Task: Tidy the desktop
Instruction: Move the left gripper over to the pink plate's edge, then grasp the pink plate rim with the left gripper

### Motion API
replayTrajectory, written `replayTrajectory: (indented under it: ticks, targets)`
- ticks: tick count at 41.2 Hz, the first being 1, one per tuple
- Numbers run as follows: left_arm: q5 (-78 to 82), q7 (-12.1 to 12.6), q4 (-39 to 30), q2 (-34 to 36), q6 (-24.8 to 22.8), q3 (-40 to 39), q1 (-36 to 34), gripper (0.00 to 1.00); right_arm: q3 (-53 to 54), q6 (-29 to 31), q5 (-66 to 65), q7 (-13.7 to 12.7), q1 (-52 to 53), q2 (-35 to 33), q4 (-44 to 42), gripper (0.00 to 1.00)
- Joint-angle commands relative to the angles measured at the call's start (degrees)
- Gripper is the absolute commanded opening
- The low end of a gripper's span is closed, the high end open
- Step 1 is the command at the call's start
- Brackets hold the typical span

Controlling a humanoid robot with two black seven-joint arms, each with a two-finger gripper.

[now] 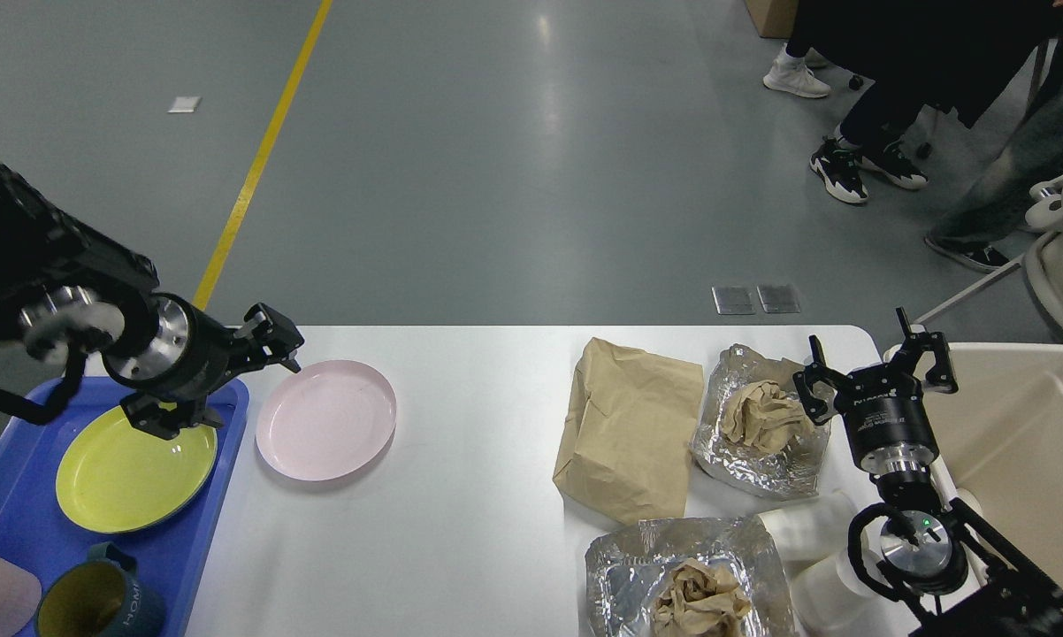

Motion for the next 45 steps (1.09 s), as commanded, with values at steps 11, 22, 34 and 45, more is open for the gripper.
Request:
replayTrajectory:
  ticks: [11,22,34,45]
  targets:
    - [-11.52,1.68,13.62,2.35,21.27,-17.65,25.92,0.95,0.0,0.0,-0.04,0.0,0.01,0.0,-0.01,1.0]
    - [-1.25,1.51,23.29,4.98,20.57,-24.86,33.93,0.96,0.0,0.0,-0.04,0.0,0.01,0.0,-0.01,1.0]
    - [0.78,1.77,26.2,6.3,19.25,-29.79,40.09,0.95,0.0,0.0,-0.04,0.0,0.01,0.0,-0.01,1.0]
    - [0.78,1.68,27.34,6.22,19.25,-30.93,41.06,0.87,0.0,0.0,-0.04,0.0,0.01,0.0,-0.09,1.0]
